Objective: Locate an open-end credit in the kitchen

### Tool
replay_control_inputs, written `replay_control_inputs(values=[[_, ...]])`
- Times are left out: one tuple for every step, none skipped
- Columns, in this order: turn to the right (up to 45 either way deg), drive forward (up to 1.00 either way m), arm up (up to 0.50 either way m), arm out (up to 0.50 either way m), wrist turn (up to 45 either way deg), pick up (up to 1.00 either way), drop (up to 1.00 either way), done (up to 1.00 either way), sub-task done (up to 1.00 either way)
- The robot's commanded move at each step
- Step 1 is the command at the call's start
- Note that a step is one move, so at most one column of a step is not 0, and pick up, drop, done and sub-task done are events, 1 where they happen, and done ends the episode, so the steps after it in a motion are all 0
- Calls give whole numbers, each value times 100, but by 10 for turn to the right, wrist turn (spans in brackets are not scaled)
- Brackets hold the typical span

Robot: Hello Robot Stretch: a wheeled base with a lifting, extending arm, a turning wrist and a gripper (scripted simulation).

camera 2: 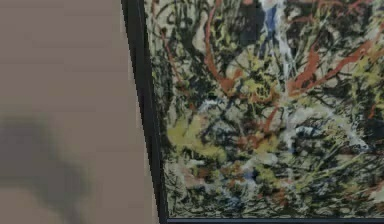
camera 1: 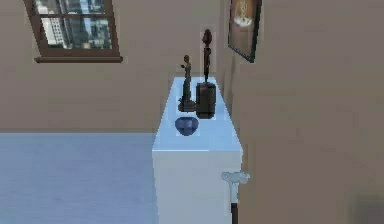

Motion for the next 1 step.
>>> replay_control_inputs(values=[[120,0,0,0,0,0,0,0,0]])
